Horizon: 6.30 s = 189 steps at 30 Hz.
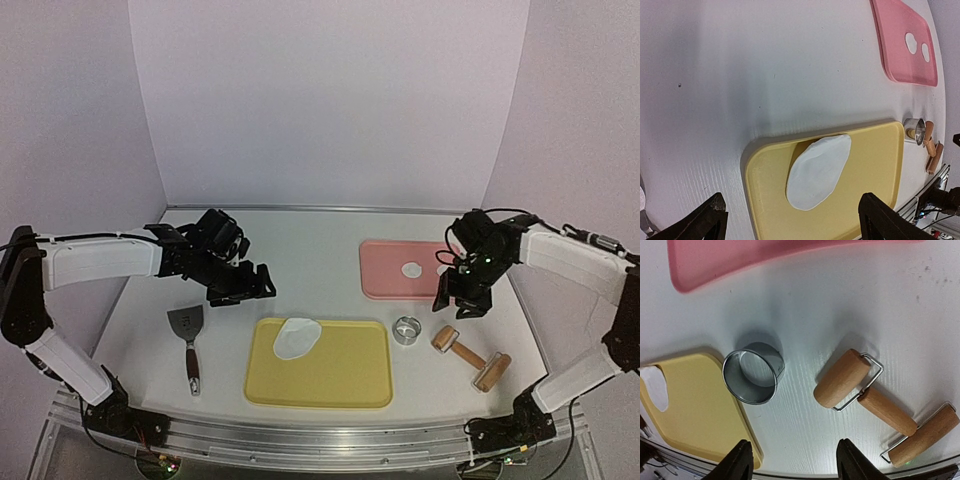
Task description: Roll out the dumpling wrappers from the dough
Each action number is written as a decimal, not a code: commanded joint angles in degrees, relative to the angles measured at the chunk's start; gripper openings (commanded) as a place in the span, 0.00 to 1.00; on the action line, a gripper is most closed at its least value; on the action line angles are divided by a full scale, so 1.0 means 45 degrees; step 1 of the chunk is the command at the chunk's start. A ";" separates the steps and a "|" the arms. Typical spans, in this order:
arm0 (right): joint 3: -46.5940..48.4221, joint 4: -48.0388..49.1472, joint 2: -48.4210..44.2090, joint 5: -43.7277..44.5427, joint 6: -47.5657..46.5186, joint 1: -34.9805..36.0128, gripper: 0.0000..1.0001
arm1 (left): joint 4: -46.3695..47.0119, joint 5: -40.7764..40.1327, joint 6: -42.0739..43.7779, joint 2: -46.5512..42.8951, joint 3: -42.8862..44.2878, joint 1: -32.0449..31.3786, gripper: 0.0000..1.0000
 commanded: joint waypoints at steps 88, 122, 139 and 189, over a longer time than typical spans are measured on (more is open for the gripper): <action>1.3385 -0.1478 1.2092 -0.0899 0.0171 0.7120 0.00 | 0.1737 0.1817 -0.1341 0.0383 -0.0586 -0.0150 0.48; 1.2472 -0.1644 1.2436 -0.0671 0.0186 0.7130 0.00 | 0.2254 0.2463 -0.1433 0.0837 -0.0934 -0.0559 0.42; 1.2550 -0.1638 1.2659 -0.0602 0.0262 0.7131 0.00 | 0.2217 0.2613 -0.1514 0.1637 -0.0887 -0.0701 0.32; 1.2467 -0.1690 1.3291 -0.1000 0.1026 0.7127 0.00 | 0.2305 0.2957 -0.1036 0.3387 -0.0582 -0.0794 0.00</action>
